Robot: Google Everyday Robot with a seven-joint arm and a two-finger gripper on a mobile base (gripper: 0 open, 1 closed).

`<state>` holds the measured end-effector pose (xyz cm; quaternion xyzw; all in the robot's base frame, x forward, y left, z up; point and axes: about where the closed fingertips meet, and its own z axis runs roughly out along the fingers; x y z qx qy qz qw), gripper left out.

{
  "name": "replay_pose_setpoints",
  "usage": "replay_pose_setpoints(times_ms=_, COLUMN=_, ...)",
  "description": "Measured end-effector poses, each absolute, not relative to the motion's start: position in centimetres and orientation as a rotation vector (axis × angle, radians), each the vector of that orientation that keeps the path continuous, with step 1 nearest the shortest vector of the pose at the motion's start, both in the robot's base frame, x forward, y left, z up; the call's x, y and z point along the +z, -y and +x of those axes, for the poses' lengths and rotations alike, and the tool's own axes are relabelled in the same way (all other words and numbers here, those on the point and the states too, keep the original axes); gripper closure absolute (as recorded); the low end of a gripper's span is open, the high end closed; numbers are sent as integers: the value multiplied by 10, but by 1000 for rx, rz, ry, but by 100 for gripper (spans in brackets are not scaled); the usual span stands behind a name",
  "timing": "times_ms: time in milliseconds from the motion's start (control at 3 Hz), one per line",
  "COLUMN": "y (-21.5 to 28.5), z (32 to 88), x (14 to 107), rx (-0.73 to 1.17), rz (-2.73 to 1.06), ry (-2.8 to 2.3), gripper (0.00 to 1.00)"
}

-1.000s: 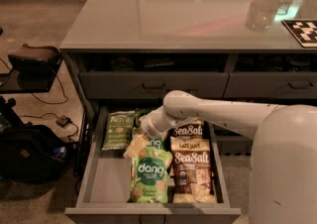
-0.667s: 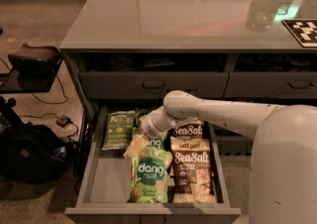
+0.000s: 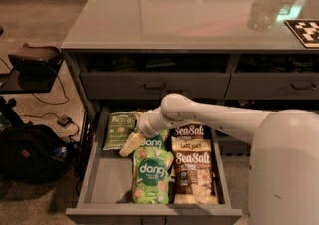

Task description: Pick green jalapeno chip bag from middle drawer and place on counter

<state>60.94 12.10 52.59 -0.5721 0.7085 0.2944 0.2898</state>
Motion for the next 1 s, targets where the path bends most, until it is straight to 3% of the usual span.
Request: replay_pose_setpoints(times_ms=1000, y=-156, z=666, x=489, rx=561, rz=-1381, ry=-1923, gripper=0)
